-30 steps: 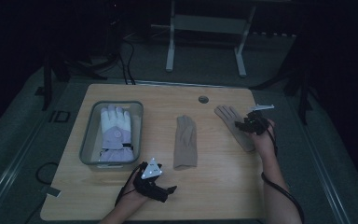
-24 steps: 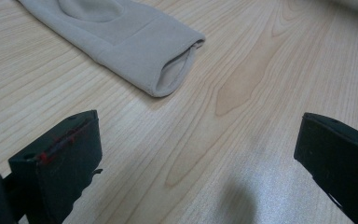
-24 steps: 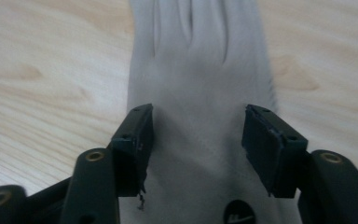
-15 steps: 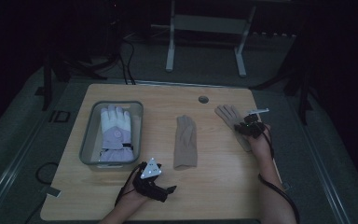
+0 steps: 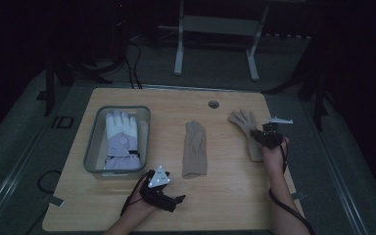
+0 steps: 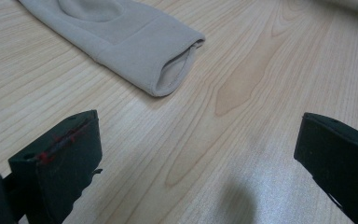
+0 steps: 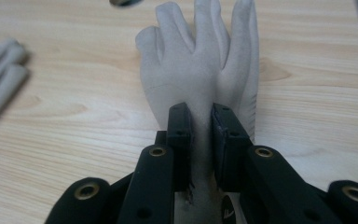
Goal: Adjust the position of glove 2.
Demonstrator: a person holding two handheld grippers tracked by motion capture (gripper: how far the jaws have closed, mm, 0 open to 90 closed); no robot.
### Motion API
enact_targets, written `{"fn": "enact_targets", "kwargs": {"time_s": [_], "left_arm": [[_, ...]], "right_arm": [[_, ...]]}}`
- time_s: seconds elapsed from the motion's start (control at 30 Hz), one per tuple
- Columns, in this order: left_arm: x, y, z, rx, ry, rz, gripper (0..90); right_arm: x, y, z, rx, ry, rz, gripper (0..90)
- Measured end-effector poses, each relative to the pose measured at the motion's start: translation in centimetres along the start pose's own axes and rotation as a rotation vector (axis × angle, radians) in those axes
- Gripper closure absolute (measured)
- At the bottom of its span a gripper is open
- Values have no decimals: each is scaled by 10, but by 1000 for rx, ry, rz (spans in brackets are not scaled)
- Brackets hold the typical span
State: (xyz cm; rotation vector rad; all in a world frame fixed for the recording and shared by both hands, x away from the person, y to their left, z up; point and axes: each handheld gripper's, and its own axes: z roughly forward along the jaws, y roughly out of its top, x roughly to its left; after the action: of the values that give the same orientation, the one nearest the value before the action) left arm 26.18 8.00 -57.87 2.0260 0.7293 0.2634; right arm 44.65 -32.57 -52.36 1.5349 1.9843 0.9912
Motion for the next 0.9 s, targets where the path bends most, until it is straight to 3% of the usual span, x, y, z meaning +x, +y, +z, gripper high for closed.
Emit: {"fn": "enact_targets", "kwargs": {"time_s": [0.2,0.27,0.4,0.47,0.53,0.6,0.7,0.9], "left_arm": [[-1,0,0,3,4,5,11],[-1,0,0,0,4,5,10],[-1,0,0,7,4,12,10],[-1,1,1,11,6,15,11],[-2,1,1,8,8,17,11],[-2,0,1,5,8,18,11],[-2,0,1,6,7,20,10],[-2,0,1,9,7,24,11]], "right_arm": [[8,-3,-27,-63,-8,-2,788],[11,-10,-44,-111,-14,30,789],[17,-24,-62,-116,-99,62,788],[19,-33,-66,-90,-124,74,787],[18,-45,-71,-81,-134,123,786],[18,-55,-73,-60,-152,130,785],[16,-66,-73,-35,-149,165,781],[14,-83,-62,18,-157,166,763]]}}
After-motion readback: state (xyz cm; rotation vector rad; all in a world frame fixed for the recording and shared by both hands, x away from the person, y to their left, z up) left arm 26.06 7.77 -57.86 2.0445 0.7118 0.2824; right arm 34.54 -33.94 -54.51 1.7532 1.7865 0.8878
